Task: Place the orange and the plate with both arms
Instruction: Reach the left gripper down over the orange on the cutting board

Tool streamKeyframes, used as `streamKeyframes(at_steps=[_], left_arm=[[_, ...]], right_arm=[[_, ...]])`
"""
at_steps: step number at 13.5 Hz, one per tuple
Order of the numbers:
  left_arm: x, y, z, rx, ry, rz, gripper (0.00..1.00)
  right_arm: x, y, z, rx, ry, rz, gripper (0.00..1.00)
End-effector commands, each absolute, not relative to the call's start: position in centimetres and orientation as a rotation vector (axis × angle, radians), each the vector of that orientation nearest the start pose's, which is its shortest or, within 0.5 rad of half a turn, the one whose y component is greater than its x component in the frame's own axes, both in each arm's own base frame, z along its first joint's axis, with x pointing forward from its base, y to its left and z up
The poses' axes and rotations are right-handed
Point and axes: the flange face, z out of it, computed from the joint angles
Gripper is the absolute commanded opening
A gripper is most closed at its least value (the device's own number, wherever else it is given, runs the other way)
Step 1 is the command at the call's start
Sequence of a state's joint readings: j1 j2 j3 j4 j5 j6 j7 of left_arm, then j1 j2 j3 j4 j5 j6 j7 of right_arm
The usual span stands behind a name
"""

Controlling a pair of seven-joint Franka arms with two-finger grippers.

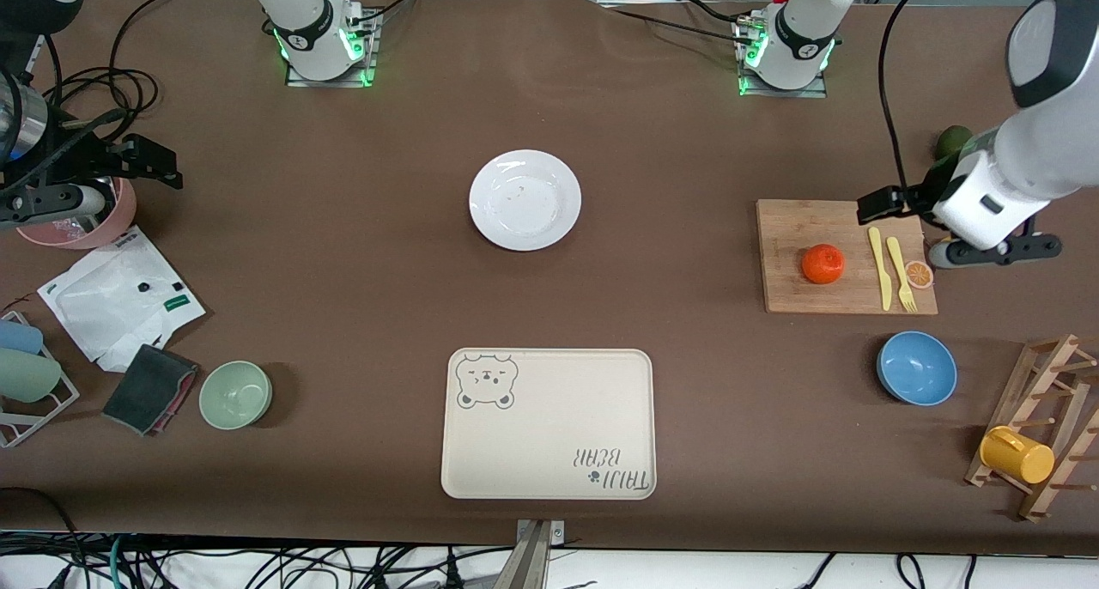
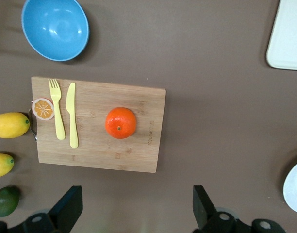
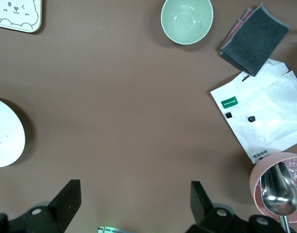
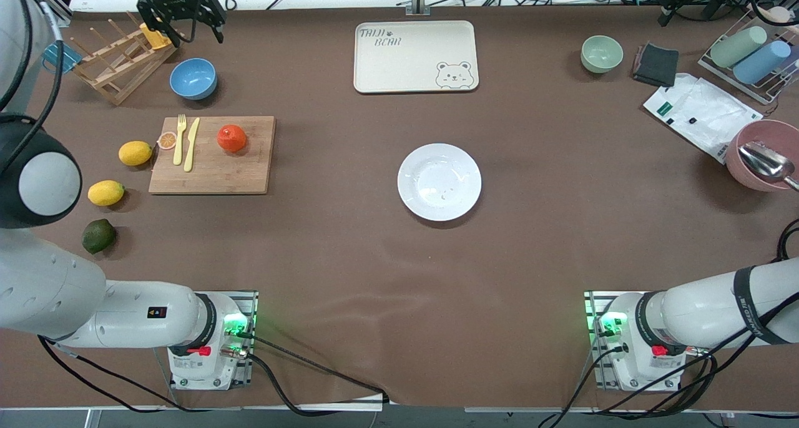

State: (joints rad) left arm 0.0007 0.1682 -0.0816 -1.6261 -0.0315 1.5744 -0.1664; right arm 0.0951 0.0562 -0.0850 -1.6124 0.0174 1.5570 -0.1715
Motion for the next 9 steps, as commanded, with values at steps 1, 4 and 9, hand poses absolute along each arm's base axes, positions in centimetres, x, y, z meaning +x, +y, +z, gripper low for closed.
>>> streamKeyframes(at_steps=[1,4,9], left_arm=[[59.6,-4.5,45.2,-3.114,0.030,0.457,1.00],[58.9,-3.2,37.9,-3.114,0.034,0.467,1.00],[55.1,-2.0,30.2,-3.086,0.096,0.265,1.00]], right_arm=[[56.2,1.0,57.4,-3.118,-0.290,0.163,1.00],[56.2,1.0,57.3,-3.118,-0.290,0.163,1.00],[56.2,1.0,57.2,-3.118,-0.287,0.165,1.00]])
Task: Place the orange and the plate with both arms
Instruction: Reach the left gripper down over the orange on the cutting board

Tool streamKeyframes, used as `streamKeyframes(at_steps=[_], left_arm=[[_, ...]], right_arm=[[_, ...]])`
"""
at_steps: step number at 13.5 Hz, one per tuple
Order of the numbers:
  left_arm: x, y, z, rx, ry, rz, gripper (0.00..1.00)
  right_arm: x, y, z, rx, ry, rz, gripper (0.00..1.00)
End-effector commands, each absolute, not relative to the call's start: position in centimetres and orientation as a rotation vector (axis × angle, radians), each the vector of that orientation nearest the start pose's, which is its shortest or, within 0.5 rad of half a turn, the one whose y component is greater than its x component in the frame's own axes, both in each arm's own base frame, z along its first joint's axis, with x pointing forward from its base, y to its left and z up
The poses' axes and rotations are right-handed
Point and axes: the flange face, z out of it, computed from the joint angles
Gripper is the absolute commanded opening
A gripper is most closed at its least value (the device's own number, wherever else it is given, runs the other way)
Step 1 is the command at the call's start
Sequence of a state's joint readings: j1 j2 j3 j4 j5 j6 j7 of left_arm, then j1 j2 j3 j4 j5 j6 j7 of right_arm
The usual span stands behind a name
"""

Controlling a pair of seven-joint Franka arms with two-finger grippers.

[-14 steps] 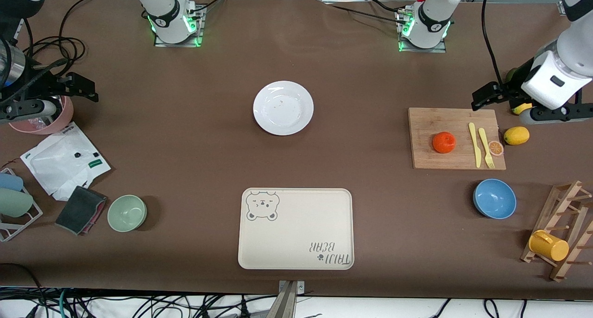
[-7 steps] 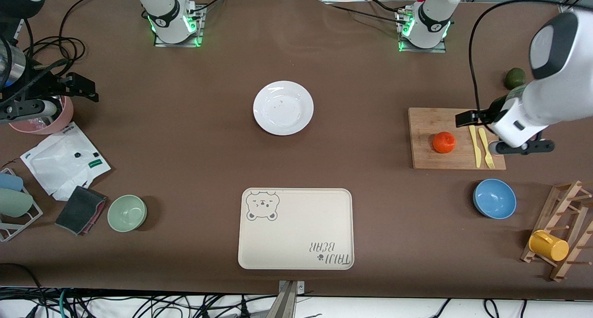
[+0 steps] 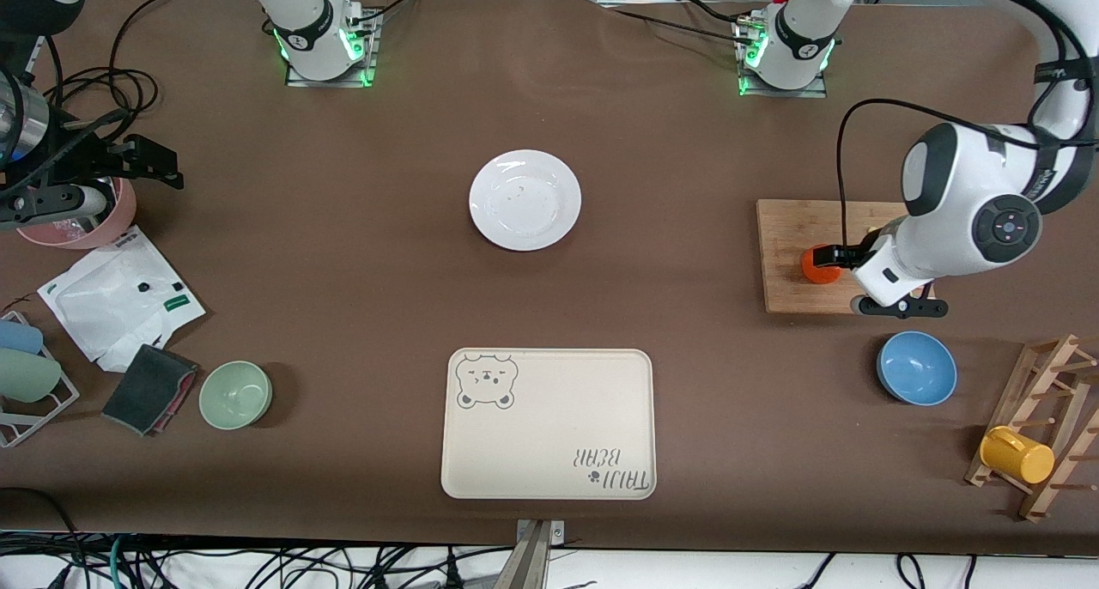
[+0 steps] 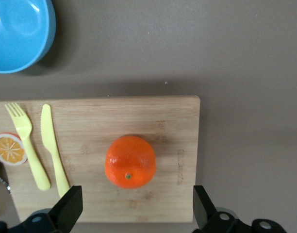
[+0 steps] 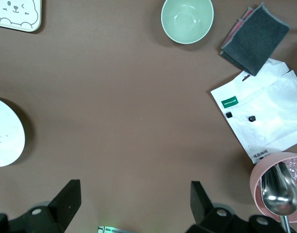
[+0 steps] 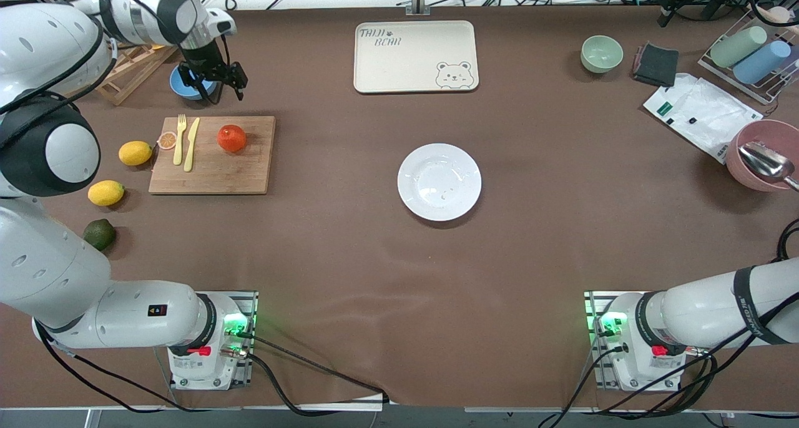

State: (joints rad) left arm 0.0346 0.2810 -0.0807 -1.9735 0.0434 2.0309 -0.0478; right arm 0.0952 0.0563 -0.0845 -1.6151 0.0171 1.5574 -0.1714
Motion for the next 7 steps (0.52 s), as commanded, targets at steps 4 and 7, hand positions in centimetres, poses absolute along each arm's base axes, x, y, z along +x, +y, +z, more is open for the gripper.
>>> streamKeyframes(at_steps=[4,7], left_arm=[[51.9,-2.2,24.5,-3.073,0.180,0.131,1.00],[51.9,-2.1,23.7,-3.010,0.289,0.141,1.00]], right_arm=[[56.2,1.0,57.1,-3.117,-0.287,0.168,1.00],[56.2,1.0,57.1,-3.116,-0.287,0.167,1.00]])
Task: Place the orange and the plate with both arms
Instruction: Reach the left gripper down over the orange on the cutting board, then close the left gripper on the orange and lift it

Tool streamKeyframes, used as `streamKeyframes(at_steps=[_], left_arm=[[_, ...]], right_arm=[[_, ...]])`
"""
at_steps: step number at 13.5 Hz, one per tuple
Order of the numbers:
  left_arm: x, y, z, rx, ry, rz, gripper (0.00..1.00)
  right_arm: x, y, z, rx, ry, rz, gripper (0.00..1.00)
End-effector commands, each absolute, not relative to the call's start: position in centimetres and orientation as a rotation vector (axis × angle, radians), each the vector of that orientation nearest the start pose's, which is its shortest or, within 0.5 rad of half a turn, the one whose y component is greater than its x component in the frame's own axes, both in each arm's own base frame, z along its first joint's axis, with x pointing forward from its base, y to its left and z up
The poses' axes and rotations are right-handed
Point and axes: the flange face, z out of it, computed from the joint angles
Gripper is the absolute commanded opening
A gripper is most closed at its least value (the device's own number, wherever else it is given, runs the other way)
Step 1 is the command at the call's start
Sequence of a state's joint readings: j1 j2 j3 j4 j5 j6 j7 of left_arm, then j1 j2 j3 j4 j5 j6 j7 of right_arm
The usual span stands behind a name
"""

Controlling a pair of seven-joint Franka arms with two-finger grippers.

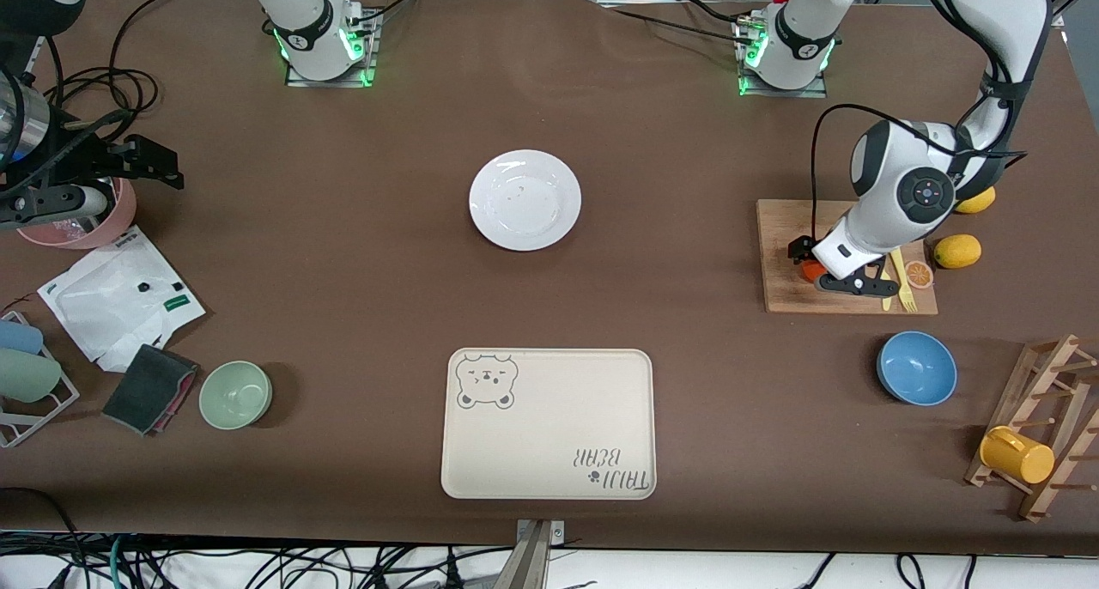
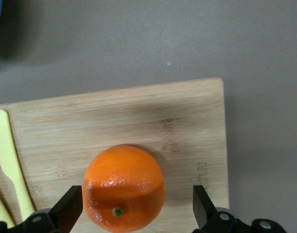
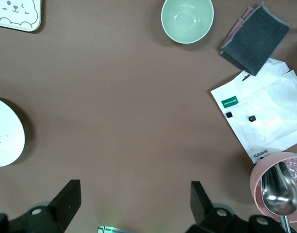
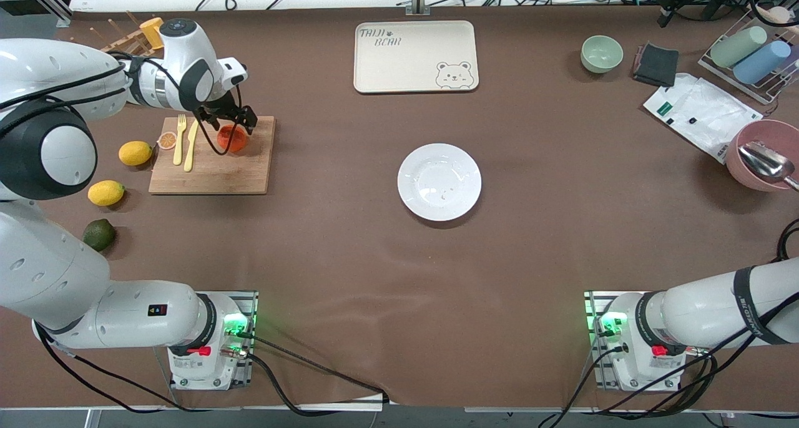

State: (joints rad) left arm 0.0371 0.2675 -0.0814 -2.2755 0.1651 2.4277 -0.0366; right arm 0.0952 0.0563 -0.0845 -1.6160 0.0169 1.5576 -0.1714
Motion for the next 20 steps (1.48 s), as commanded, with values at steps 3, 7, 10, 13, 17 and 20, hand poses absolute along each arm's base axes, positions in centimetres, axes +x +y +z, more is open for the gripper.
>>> streamKeyframes(at_steps=[3,7,10,13,17,20], left_arm=[[51.7,-1.6,22.4,-3.013,0.280,0.165,1.00],[51.8,0.3,20.0,-3.033,0.267,0.168,1.00],[51.9,1.0,19.8,-3.039,0.273,0.163,0.45],[52.0,0.5,20.3,-3.036,0.285,0.162,0.31],[53.6,-6.3,28.1,-3.007,0.365,0.215,0.31],[53.8,-14.4,32.2,-3.095,0.224,0.328,0.31]], right_arm=[[56.3,1.0,57.1,-3.118,-0.288,0.161,1.00],[56.3,1.0,57.1,-3.117,-0.287,0.158,1.00],[56.3,1.0,57.1,-3.118,-0.288,0.158,1.00],[56.3,1.0,57.1,-3.118,-0.288,0.158,1.00],[56.3,1.0,57.1,-3.118,-0.288,0.158,1.00],[56.3,1.0,57.0,-3.118,-0.288,0.161,1.00]])
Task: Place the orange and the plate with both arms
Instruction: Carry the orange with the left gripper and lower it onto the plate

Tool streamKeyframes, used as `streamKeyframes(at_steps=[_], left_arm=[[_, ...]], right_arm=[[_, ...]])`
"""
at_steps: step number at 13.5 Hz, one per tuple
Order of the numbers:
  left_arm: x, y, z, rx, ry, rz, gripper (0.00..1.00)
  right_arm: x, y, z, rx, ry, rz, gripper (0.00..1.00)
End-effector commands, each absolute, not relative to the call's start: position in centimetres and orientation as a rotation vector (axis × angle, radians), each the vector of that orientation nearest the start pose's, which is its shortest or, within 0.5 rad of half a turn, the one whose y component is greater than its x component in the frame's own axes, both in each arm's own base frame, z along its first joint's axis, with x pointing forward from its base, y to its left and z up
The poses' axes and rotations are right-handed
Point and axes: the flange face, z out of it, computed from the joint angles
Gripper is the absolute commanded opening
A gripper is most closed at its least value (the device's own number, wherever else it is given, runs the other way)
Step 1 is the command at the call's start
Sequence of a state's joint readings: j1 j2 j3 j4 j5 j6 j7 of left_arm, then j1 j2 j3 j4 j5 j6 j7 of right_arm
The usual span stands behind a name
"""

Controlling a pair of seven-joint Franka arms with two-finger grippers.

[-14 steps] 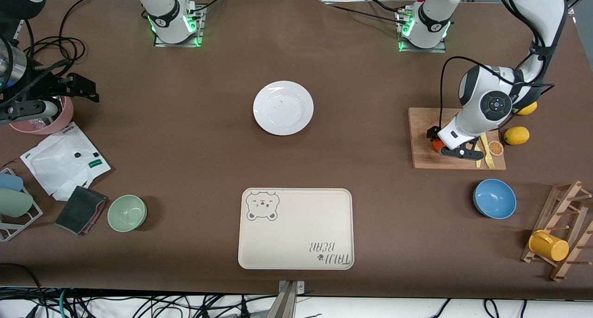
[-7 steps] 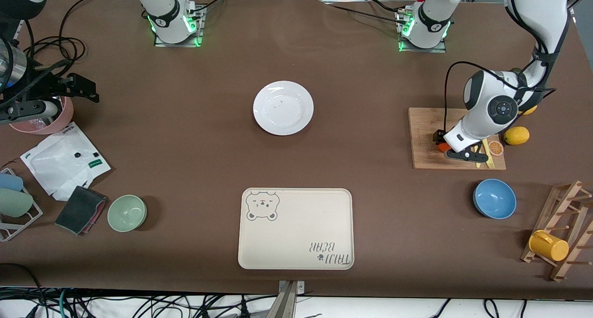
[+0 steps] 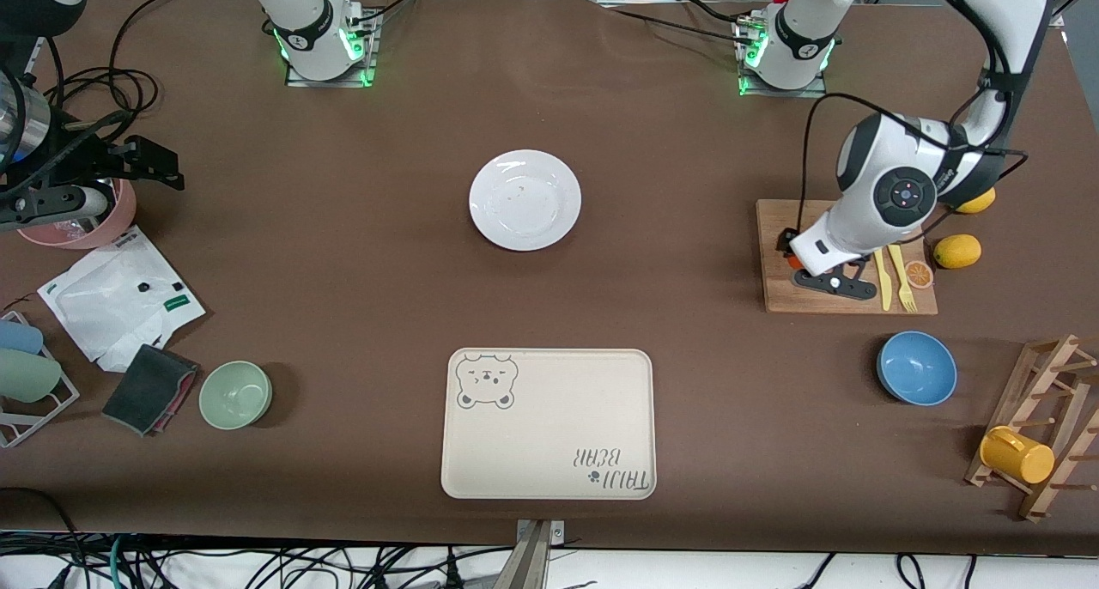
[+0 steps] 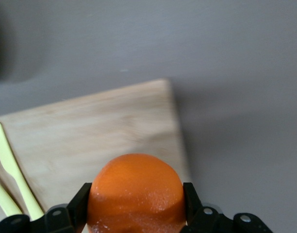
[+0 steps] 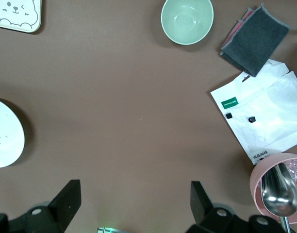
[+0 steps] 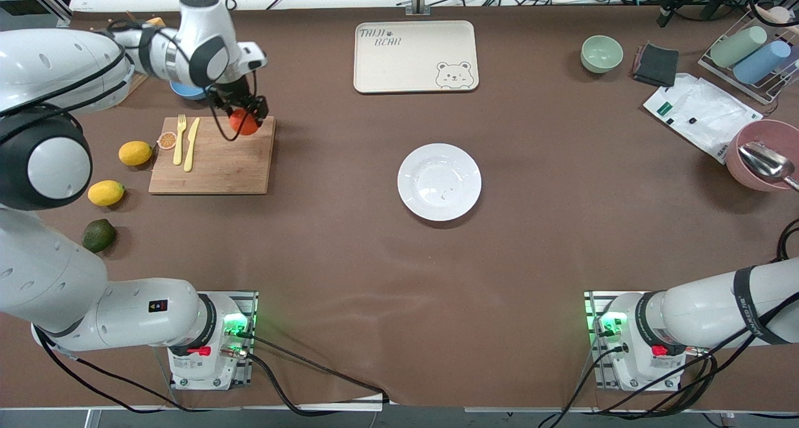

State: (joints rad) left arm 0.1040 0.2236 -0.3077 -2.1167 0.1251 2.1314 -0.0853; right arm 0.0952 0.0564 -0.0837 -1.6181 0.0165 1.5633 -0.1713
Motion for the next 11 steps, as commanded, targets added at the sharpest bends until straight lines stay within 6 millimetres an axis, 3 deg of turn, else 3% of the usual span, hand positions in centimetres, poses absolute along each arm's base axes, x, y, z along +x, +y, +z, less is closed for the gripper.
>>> streamKeyframes(at_steps=[1,2,4,7,9,11], left_arm=[[53.4,-16.5,32.5,-3.100,0.187,0.319,0.32],[52.6,-20.2,32.9,-3.122,0.164,0.318,0.32],[51.2,-27.4,33.1,-3.174,-0.041,0.357,0.32],[47.2,-38.7,32.5,-3.172,-0.213,0.415,0.32],[45.5,-44.7,32.1,-3.176,-0.329,0.450,0.32],[42.9,-49.0,30.2,-3.162,-0.398,0.492,0.32]], right_arm=[[56.3,1.1,57.0,-3.118,-0.292,0.161,1.00],[56.3,1.1,56.9,-3.118,-0.292,0.163,1.00],[56.3,1.2,56.9,-3.116,-0.294,0.163,1.00],[56.3,1.2,56.9,-3.111,-0.296,0.162,1.00],[56.4,1.2,56.9,-3.109,-0.293,0.159,1.00],[56.3,1.0,57.1,-3.106,-0.290,0.156,1.00]])
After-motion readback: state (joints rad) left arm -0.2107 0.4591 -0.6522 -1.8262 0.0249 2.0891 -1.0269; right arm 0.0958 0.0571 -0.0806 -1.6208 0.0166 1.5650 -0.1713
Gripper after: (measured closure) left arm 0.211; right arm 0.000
